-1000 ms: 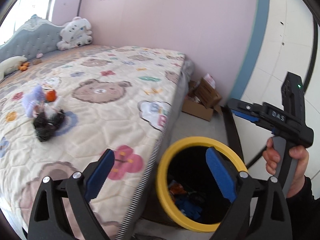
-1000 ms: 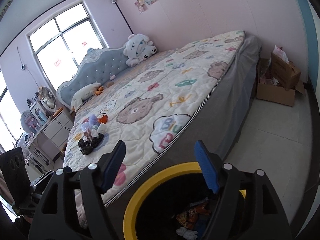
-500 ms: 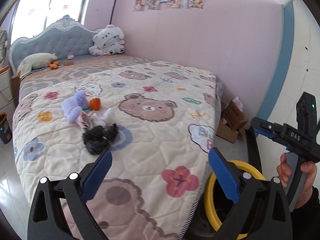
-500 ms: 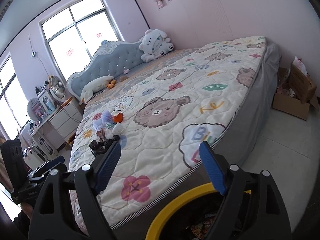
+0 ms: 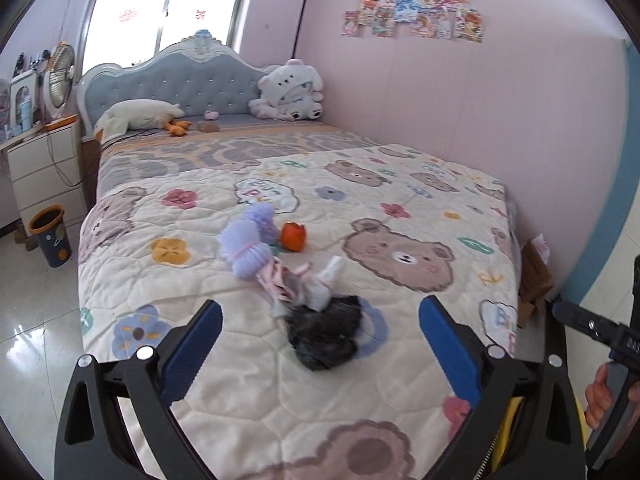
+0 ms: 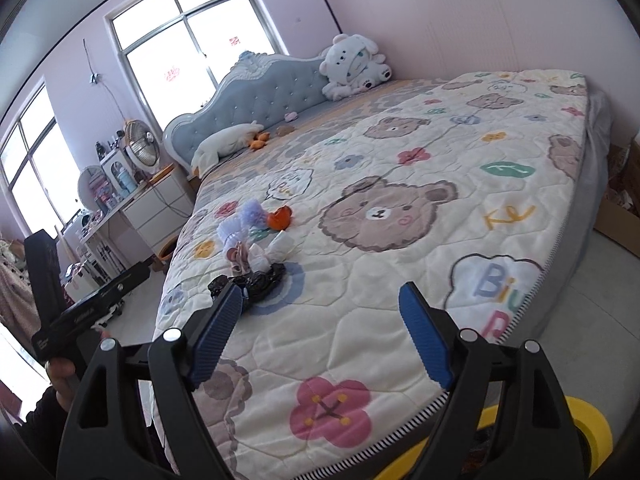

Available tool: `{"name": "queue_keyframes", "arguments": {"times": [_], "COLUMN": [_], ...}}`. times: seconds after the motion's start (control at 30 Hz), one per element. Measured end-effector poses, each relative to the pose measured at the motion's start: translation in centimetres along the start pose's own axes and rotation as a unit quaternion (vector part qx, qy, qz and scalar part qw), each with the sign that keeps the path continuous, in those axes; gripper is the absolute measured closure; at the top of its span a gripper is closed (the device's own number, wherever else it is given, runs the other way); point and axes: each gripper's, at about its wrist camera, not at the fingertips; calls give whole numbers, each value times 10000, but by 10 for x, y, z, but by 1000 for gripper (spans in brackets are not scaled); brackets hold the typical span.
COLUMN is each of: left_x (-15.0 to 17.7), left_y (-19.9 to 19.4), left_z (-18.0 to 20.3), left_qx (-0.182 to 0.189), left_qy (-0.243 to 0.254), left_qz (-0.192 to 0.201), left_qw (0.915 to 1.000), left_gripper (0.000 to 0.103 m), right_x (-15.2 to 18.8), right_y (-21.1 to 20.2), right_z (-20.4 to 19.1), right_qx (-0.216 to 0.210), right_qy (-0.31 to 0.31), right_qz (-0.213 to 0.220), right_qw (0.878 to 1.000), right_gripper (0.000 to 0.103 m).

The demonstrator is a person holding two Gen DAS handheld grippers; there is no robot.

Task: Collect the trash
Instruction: 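Move both open tools back over the bed toward the black bag and mesh puff, then grasp the black plastic bag with the right tool while the left tool grasps the lavender mesh puff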

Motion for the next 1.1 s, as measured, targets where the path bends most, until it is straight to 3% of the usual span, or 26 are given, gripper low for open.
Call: {"name": "queue_keyframes", "arguments": {"times": [0.33, 0.7, 1.1], "left_x": [-19, -15, -6], "left_y": [57, 119, 165], "left_z": [-49, -77, -94], "left_qx": [-451, -739, -748], "left_qy": [-249, -252, -470], "left_qz": [-212, -546, -747], "left_qw": [9984, 9955, 9933], "left_gripper": [8, 8, 8], "right_x": [15, 42, 59], "right_y": [69, 133, 187], "right_z": [-42, -86, -114], "right_qx": [-324, -619, -339], "right_qy": [-239, -530, -682], "right_qz": [-440, -923, -1252], "right_qw": [9982, 9924, 9892], "right_gripper": [26, 26, 26]}}
Point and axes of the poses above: each gripper's, at about its wrist camera, not at the fingertips, and y roughly the way its jaws point, z to its right, x to its underside, and after that the axes turned 14 degrees about z, right-handed
